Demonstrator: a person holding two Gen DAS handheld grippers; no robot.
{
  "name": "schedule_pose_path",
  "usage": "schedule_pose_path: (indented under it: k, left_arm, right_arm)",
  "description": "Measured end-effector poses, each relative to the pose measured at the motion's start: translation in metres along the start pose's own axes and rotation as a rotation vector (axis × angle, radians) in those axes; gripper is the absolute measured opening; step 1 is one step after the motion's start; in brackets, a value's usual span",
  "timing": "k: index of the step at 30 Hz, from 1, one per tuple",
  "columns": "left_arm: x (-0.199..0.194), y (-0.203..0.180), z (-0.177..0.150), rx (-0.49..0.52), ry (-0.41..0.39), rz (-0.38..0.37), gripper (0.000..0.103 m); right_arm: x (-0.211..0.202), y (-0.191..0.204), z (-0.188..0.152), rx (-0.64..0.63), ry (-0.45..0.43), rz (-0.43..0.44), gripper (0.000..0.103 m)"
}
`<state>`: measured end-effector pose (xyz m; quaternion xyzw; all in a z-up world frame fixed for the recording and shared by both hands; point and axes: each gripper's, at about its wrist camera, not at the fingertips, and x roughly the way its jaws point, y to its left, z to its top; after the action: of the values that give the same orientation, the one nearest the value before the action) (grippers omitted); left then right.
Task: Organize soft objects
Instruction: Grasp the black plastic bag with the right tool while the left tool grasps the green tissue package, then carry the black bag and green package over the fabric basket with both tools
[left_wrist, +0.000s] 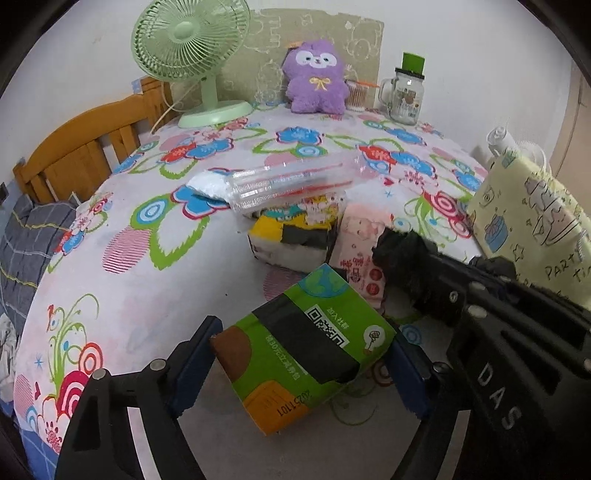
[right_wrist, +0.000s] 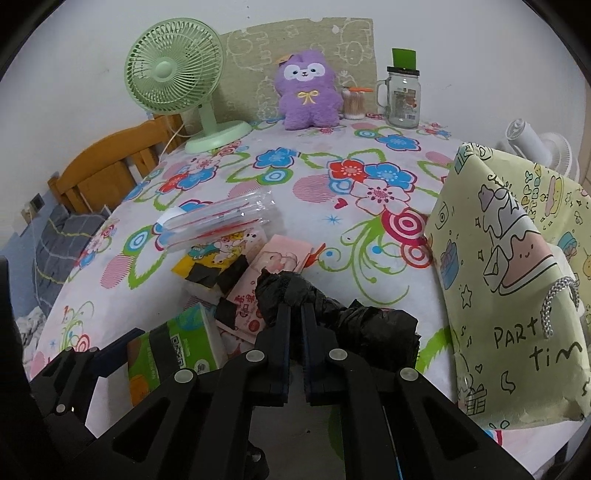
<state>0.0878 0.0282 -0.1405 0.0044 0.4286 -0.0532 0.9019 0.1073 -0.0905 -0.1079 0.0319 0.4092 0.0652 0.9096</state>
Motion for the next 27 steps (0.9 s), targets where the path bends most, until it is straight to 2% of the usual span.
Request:
schedule_pose_path:
  k: [27]
  left_arm:
    - [-0.084,-0.012,0.027,0.012,-0.164,0.012,0.086]
  right_arm:
    - [-0.085,0.008,0.027,-0.030,-0.155,0.012,0.008]
